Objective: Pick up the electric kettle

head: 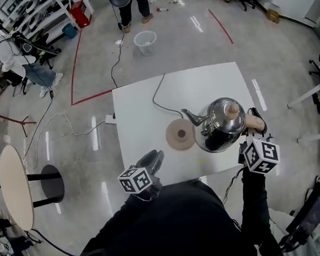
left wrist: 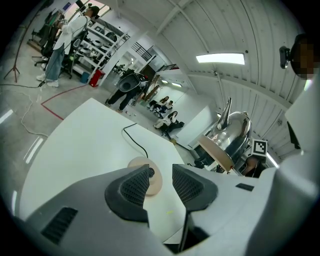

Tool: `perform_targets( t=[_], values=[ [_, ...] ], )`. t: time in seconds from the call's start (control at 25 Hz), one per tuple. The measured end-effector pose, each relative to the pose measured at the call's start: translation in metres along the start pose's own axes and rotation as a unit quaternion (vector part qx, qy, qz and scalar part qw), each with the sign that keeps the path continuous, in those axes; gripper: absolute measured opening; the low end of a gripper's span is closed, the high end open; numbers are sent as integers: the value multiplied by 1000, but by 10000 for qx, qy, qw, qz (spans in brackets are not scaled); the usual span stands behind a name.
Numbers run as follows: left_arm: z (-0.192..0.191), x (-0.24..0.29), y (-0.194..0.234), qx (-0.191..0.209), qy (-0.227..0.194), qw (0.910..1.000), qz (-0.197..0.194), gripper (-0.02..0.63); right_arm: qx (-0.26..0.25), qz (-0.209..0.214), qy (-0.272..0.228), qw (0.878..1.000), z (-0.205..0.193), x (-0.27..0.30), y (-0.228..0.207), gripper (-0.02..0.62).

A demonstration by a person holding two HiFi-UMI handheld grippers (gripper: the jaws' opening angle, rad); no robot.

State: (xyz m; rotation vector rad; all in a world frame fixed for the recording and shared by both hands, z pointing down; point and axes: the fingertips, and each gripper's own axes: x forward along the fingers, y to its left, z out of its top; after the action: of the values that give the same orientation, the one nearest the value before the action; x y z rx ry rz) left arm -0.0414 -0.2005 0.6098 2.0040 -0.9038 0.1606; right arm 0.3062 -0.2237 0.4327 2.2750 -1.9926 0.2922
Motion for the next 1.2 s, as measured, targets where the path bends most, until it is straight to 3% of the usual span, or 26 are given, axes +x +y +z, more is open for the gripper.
perform_targets(
  t=[1.2],
  values=[
    [-14, 8, -10, 61, 169, 9998, -21, 158, -8, 70, -69, 10000, 2, -5, -5, 43]
  ],
)
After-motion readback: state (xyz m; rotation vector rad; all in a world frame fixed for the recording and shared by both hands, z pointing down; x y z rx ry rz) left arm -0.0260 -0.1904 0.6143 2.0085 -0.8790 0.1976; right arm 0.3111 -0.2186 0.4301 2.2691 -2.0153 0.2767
